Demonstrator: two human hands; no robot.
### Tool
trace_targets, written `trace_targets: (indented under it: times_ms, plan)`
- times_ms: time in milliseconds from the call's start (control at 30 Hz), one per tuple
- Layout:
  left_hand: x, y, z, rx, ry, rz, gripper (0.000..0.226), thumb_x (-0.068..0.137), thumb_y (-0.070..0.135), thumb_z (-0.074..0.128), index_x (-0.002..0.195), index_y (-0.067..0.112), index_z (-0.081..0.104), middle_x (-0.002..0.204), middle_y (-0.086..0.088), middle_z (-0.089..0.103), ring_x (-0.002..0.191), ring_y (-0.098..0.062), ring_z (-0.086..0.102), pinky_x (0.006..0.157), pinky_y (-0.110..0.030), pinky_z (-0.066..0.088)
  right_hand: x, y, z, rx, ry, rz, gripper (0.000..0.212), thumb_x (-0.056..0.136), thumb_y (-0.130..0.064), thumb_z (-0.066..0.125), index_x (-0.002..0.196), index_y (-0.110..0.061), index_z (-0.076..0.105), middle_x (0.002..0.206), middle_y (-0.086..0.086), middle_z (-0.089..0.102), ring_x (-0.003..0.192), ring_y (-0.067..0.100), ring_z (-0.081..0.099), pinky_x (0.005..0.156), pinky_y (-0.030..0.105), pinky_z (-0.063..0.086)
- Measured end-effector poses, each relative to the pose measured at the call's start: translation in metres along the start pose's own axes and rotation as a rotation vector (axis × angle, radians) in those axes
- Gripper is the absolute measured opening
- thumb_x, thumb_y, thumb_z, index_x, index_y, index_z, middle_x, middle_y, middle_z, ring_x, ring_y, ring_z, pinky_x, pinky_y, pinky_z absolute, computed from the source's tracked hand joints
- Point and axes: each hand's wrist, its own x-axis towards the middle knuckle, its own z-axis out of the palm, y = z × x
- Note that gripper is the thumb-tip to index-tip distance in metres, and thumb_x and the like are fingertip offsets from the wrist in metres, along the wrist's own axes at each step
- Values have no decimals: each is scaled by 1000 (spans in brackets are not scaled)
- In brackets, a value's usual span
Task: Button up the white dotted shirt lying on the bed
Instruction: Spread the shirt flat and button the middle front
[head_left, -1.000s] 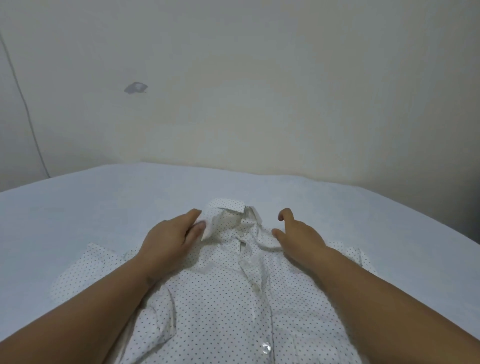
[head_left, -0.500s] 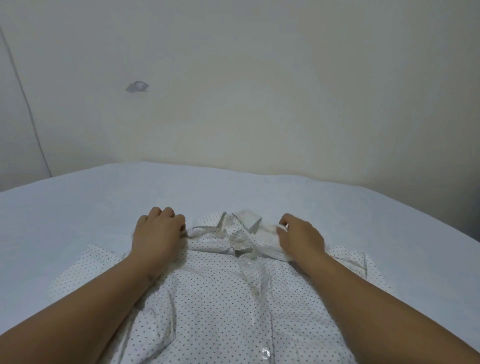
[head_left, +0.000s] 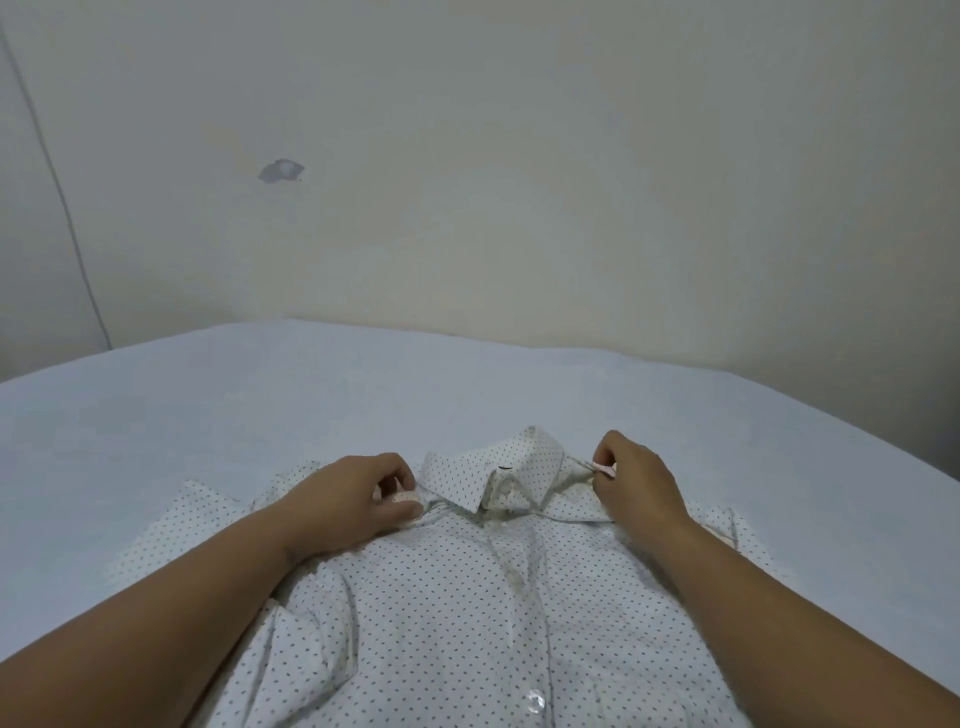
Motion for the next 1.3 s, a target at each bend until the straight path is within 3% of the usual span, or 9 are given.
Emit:
trace_targets:
  times_ms: [233,400,600,767,867,933,1033,1167,1300]
  plan:
    - [0,5,-1,18,24,-112,44,69,75,61,96,41,66,89,15,67,53,6,62,62,-20,50,-8,-1,6,70,-33,-76,13,93,-32,59,88,-27,69,87,-11,66,80,12,60,64,27,41]
    - [6,10,-8,95,214,-97,6,86,46,61,84,41,63,94,16,54,79,-7,58,66,-25,47,-7,-5,0,196,151,-62,9,93,-22,64,98,-28,69,81,-9,51,67,6,49,56,22,35]
    - [20,26,-21,72,559,-96,4,95,24,51,92,27,50,88,7,67,64,-18,63,58,-36,52,1,-29,-15,340,226,76,12,93,-26,59,85,-33,64,53,-5,57,51,21,60,50,30,45]
    - [35,35,-19,-87,692,-90,16,96,12,45,92,27,46,90,1,65,77,-22,60,66,-41,51,12,-50,-16,398,271,131,15,94,-21,50,103,-26,61,74,-10,67,63,15,62,56,36,52]
    - [43,31,-9,100,461,-27,33,96,17,49,128,20,44,148,-11,39,129,-28,45,108,-49,37,12,-49,-3,272,71,98,54,98,-28,50,147,-27,27,132,-1,59,112,25,60,86,42,50]
    - [44,26,0,394,172,-83,58,95,21,47,148,19,25,163,-8,3,148,-26,13,119,-53,6,7,-45,8,-190,-192,83,73,98,-34,46,153,-30,-2,162,3,18,147,32,17,116,56,16]
    - [41,25,12,601,21,-161,58,91,14,47,147,17,33,162,-9,3,148,-28,10,118,-54,0,-1,-41,21,-695,-287,-26,61,93,-25,48,150,-19,28,164,9,4,149,32,-9,113,59,-15]
    - [35,39,19,439,-69,-200,36,89,14,43,123,12,56,128,-6,50,121,-24,48,112,-51,28,-19,-46,33,-378,-354,-152,72,84,8,42,151,-8,22,164,11,3,150,25,-1,119,42,3]
    - [24,14,18,312,-201,-333,67,94,62,25,151,30,13,161,2,14,148,-29,11,111,-69,7,-20,-25,24,-258,-422,-44,58,101,-37,35,154,-23,13,164,5,8,150,25,7,118,48,14]
